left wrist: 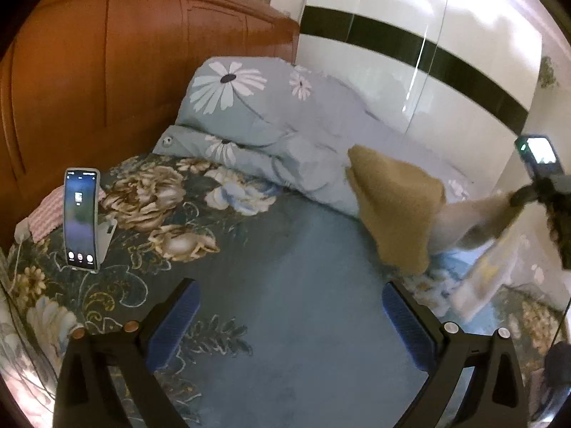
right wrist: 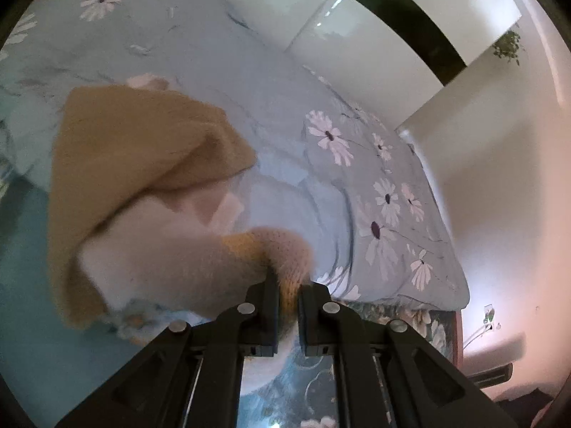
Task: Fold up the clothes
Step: 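Pull the tan sweater off the duvet with the right gripper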
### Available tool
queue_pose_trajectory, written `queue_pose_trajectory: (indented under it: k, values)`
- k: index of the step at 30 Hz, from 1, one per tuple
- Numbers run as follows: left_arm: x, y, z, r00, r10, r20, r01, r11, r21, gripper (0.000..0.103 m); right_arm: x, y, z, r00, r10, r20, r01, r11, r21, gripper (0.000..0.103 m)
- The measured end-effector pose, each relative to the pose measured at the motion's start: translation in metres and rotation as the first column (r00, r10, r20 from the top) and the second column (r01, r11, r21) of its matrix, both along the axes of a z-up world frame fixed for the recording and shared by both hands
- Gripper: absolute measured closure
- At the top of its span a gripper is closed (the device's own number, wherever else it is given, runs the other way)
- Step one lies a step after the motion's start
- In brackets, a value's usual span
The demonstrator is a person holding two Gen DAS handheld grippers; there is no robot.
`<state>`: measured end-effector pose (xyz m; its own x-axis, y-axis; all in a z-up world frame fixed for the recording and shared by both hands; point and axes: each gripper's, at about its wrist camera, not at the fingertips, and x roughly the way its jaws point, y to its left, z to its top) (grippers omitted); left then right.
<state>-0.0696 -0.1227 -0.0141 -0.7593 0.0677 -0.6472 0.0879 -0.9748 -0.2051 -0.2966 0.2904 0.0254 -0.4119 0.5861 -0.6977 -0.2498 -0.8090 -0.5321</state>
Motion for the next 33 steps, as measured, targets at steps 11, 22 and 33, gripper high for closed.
queue_pose_trajectory:
  k: [11, 22, 33]
  values:
    - [-0.076, -0.002, -0.016, 0.994, 0.105, 0.032, -0.104, 0.994, -0.032, 0.000, -0.139, 0.037, 0.112, 0.959, 0.016, -0.283, 0.041, 0.980, 0.196, 0.096]
    - [-0.122, 0.023, -0.063, 0.990, 0.078, 0.118, -0.073, 0.996, -0.044, 0.000, -0.164, 0.113, -0.040, 0.981, -0.181, -0.073, 0.188, 0.977, 0.101, 0.095]
    - [-0.111, 0.030, -0.061, 0.988, 0.054, 0.143, -0.047, 0.997, -0.057, 0.000, -0.090, 0.140, -0.050, 0.977, -0.190, -0.096, 0.183, 0.980, -0.071, 0.066]
